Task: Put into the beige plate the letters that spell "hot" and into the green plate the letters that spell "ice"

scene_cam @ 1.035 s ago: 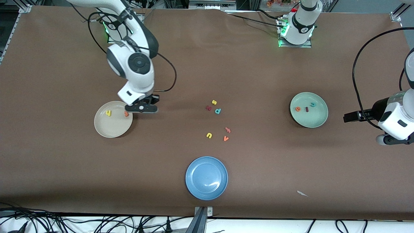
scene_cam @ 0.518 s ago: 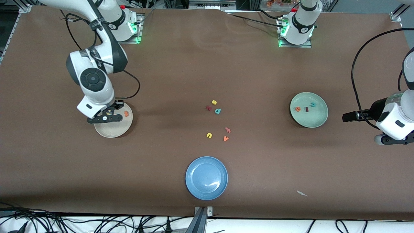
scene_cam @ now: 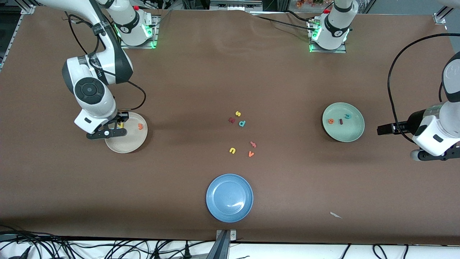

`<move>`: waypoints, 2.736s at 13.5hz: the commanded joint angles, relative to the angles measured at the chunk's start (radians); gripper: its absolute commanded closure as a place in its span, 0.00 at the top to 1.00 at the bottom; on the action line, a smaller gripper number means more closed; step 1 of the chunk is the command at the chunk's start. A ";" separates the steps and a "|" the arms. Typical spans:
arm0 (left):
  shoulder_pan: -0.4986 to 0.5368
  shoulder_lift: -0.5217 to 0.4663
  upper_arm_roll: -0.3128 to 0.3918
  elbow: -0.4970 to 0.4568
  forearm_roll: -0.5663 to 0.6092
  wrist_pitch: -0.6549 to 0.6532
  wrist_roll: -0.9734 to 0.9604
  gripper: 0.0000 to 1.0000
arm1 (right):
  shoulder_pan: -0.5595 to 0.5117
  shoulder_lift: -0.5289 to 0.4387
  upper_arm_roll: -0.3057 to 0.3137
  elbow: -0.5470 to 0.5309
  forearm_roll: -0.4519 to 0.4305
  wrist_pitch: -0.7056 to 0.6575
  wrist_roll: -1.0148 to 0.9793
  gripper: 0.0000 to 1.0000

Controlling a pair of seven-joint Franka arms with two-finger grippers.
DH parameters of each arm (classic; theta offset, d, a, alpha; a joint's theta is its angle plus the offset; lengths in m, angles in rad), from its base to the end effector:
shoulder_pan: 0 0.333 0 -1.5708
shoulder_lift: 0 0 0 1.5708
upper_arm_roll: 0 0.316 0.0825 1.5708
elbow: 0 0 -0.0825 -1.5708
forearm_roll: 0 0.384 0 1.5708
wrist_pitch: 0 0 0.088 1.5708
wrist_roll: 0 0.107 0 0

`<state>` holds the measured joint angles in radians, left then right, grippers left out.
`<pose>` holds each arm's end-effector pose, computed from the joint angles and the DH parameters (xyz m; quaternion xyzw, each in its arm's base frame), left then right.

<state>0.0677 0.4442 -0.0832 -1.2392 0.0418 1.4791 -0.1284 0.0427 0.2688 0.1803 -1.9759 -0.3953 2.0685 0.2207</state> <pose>0.6654 0.0058 0.4998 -0.9932 -0.0581 0.1008 0.0100 0.5760 0.1067 0.3244 0.9808 0.1082 -0.0492 0.1549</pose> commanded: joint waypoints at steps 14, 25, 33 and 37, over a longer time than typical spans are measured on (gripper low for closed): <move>-0.003 -0.015 0.010 -0.026 -0.031 0.009 0.027 1.00 | 0.008 -0.022 -0.015 0.165 0.189 -0.172 -0.067 0.99; -0.005 -0.015 0.008 -0.026 -0.031 0.009 0.027 1.00 | -0.073 -0.178 -0.097 0.290 0.339 -0.392 -0.418 0.99; -0.005 -0.015 0.008 -0.029 -0.031 0.009 0.027 1.00 | -0.093 -0.200 -0.117 0.382 0.337 -0.457 -0.412 1.00; -0.005 -0.015 0.008 -0.028 -0.031 0.009 0.027 1.00 | -0.093 -0.177 -0.119 0.436 0.339 -0.502 -0.412 1.00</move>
<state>0.0658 0.4442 -0.0834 -1.2509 0.0418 1.4792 -0.1283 -0.0443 0.0686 0.0617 -1.5806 -0.0802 1.5986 -0.1781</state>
